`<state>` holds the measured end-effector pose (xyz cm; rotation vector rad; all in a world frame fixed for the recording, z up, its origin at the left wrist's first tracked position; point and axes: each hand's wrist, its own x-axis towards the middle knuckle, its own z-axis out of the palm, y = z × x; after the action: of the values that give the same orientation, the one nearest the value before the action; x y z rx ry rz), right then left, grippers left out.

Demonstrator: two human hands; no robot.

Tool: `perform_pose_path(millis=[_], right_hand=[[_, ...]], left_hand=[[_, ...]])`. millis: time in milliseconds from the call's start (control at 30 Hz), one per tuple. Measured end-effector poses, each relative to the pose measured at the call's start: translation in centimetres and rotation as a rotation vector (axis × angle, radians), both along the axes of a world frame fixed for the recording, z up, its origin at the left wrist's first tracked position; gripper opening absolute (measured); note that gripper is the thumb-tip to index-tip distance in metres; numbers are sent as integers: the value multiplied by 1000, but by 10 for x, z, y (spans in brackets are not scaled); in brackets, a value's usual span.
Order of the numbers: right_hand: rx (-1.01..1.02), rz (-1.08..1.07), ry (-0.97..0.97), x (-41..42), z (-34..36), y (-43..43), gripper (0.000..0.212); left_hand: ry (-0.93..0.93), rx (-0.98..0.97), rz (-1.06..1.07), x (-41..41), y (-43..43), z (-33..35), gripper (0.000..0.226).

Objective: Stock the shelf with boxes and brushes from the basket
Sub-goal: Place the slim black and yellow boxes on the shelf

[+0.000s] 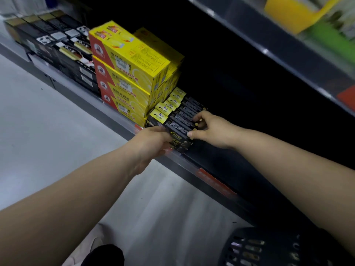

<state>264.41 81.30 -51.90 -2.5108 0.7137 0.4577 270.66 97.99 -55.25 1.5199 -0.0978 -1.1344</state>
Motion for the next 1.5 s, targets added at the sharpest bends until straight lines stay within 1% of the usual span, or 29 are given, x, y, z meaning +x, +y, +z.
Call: perform_pose_path(millis=[33,67,100,167,200,300,400,467,533,600,700,800,833,967,1100,1167,1267,1333,1400,1433,1500], right_hand=[[0,5,-18,-7,15,1,48],[6,10,-48,-17,32,2,40],[14,12,-82,-30,49,5,31],[10,10,-145,-62,82,11,15],[1,2,-172,-81,98,14,11],[18,-59,-224,-146,136,21,8],[22,-156,-224,-213,154,22,7],[18,-238,-226,-257,154,21,5],[12,-321,-220,-298,146,16,4],[2,-399,-188,-336,132,8,4],[16,-562,-126,-389,103,-8,5],[5,-653,-49,-430,66,-22,9],[-31,-638,-4,-440,53,-27,14],[-120,-567,156,-462,12,-45,39],[-239,-486,212,-457,-20,-65,60],[-314,-426,239,-450,-36,-69,59],[-476,-364,280,-446,-53,-70,49],[-532,-297,326,-446,-55,-72,43],[-472,-266,329,-444,-43,-76,44],[-385,-279,304,-443,-33,-76,48],[-103,-389,167,-437,-5,-72,53]], left_hand=[[-51,12,-34,-4,1,9,20],[-101,28,-70,-9,2,18,29],[-149,38,-110,-15,1,30,32],[-227,20,-220,-29,0,60,25],[-262,-3,-282,-39,-2,76,23],[-429,-46,-503,-77,-11,120,23],[-621,-89,-717,-125,-20,154,18],[-770,-108,-831,-159,-27,171,16],[-921,-113,-953,-193,-33,182,20],[-974,-108,-1083,-225,-37,186,26],[-989,-83,-1196,-270,-42,175,32],[-882,-63,-1183,-307,-46,153,34],[-856,-53,-1189,-315,-48,145,34],[-869,15,-1301,-328,-60,120,36],[-832,56,-1240,-326,-74,108,30],[-812,81,-1214,-324,-77,103,28],[-782,106,-1218,-322,-79,97,27],[-762,118,-1214,-322,-79,97,27],[-732,135,-1193,-323,-79,98,28],[-714,142,-1181,-323,-79,99,29],[-682,151,-1148,-324,-79,102,33]])
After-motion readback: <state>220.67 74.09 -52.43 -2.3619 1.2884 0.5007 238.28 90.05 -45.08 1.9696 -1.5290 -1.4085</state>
